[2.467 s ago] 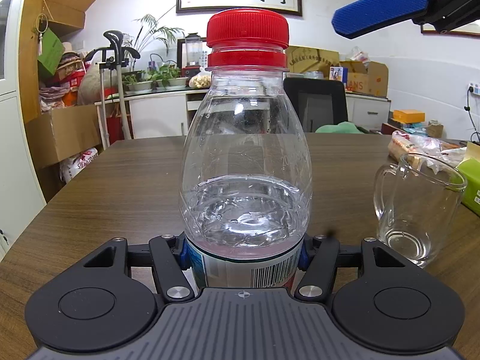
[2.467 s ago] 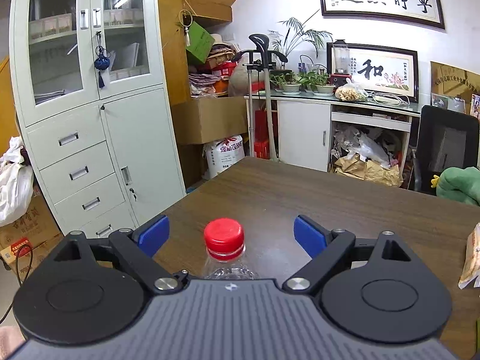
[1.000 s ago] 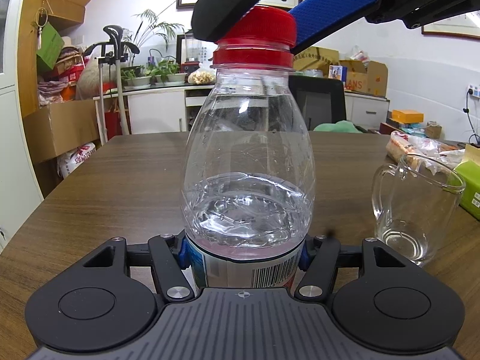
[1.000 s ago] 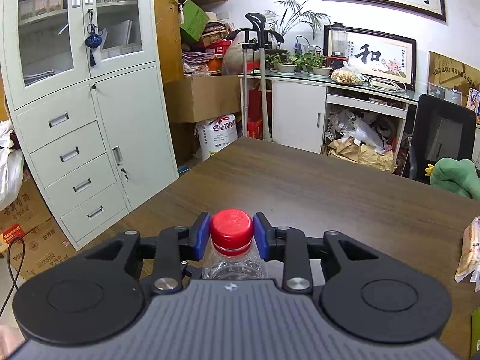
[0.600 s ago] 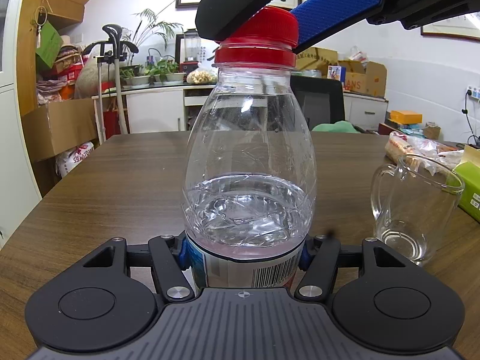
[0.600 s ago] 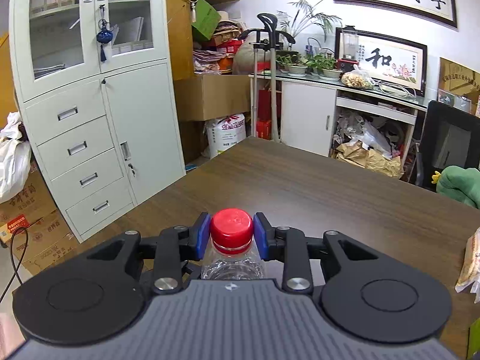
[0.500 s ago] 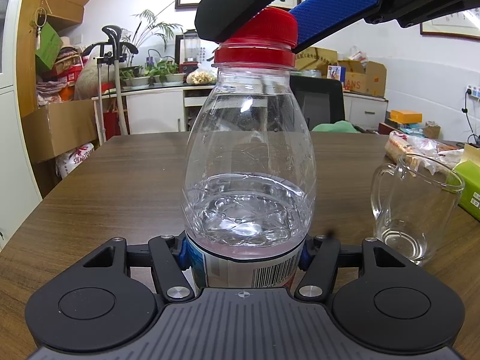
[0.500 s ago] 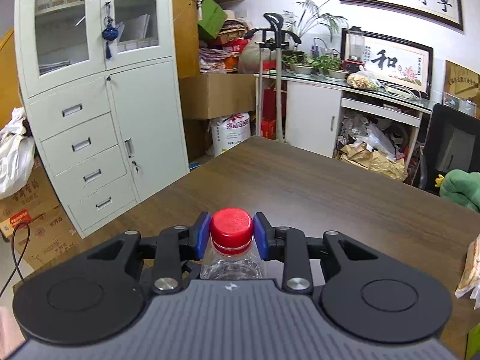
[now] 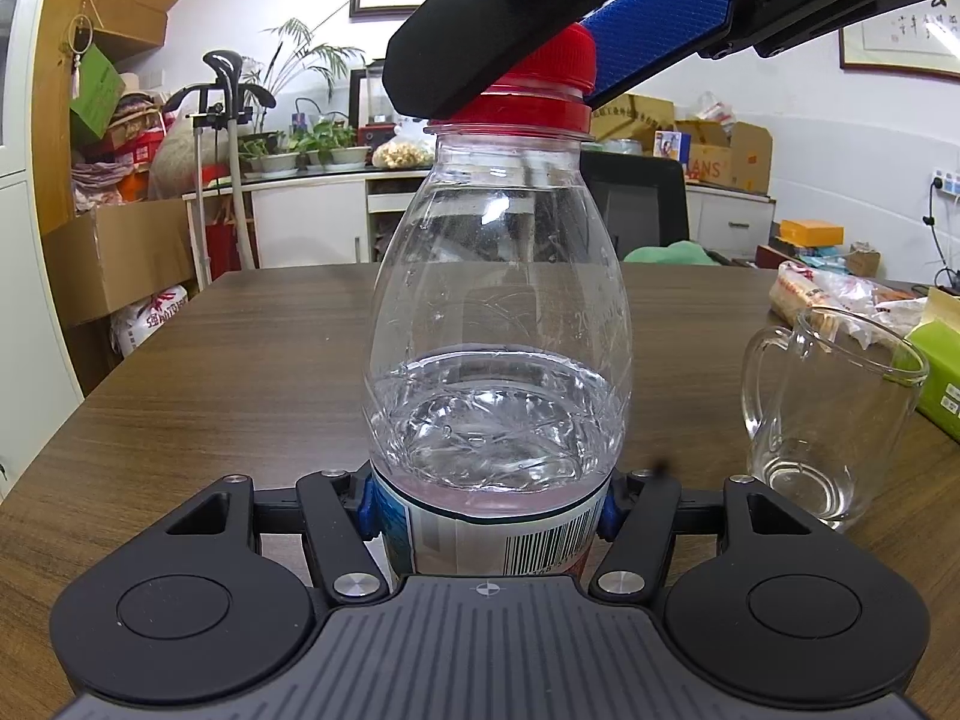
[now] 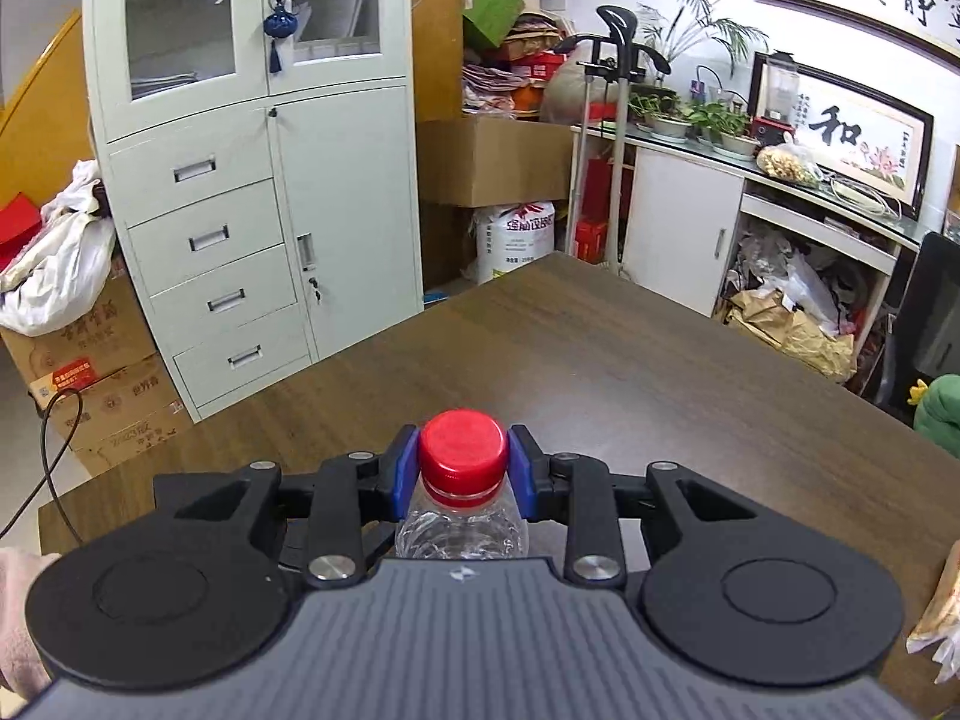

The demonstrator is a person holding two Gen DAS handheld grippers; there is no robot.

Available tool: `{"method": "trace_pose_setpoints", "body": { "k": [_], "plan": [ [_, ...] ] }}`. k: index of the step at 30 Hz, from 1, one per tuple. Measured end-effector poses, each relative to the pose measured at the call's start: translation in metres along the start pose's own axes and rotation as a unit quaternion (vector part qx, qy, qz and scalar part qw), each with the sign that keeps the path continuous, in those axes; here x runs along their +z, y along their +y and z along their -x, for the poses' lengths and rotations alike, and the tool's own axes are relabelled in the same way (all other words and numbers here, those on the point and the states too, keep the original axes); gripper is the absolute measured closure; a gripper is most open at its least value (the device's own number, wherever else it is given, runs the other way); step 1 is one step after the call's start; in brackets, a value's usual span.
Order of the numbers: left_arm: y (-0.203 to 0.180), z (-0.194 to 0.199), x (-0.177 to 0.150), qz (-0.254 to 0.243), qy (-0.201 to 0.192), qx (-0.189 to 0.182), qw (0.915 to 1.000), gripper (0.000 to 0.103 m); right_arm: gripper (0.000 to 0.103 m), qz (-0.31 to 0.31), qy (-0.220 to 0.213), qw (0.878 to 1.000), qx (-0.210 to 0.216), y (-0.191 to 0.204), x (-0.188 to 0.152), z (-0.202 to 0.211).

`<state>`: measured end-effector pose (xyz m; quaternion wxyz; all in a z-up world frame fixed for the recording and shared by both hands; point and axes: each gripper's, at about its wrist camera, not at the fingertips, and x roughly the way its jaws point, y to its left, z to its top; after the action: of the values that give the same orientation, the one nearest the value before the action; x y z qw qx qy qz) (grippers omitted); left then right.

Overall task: Unscrew bottle cap and pour
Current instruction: 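Regrasp the red cap with the right gripper and twist it, then open the right gripper and release the red cap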

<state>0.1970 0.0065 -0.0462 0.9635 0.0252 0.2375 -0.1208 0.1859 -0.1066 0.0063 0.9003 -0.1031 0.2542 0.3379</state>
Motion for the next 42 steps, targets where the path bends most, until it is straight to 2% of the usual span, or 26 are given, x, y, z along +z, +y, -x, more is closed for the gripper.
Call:
{"method": "trace_pose_setpoints", "body": {
  "k": [33, 36, 38, 40, 42],
  "plan": [
    [0.0001, 0.0001, -0.0003, 0.004, 0.003, -0.004, 1.0000, 0.040, 0.068, -0.039, -0.041, 0.998, -0.019, -0.0036, -0.0023, 0.0074],
    [-0.0002, 0.0004, -0.0003, 0.004, 0.003, -0.004, 1.0000, 0.040, 0.061, -0.044, -0.044, 0.998, -0.022, -0.0040, -0.0021, 0.0081],
    [-0.0002, 0.0003, -0.0004, 0.004, 0.003, -0.004, 1.0000, 0.040, 0.035, -0.047, -0.046, 0.998, -0.023, -0.0043, -0.0020, 0.0085],
    [-0.0018, 0.0002, -0.0015, 0.003, 0.003, -0.004, 1.0000, 0.040, 0.027, -0.051, -0.048, 0.997, -0.025, -0.0045, -0.0019, 0.0089],
    [-0.0019, 0.0000, -0.0016, 0.003, 0.002, -0.003, 1.0000, 0.040, 0.025, -0.054, -0.051, 0.997, -0.027, -0.0048, -0.0018, 0.0094]
  ]
}}
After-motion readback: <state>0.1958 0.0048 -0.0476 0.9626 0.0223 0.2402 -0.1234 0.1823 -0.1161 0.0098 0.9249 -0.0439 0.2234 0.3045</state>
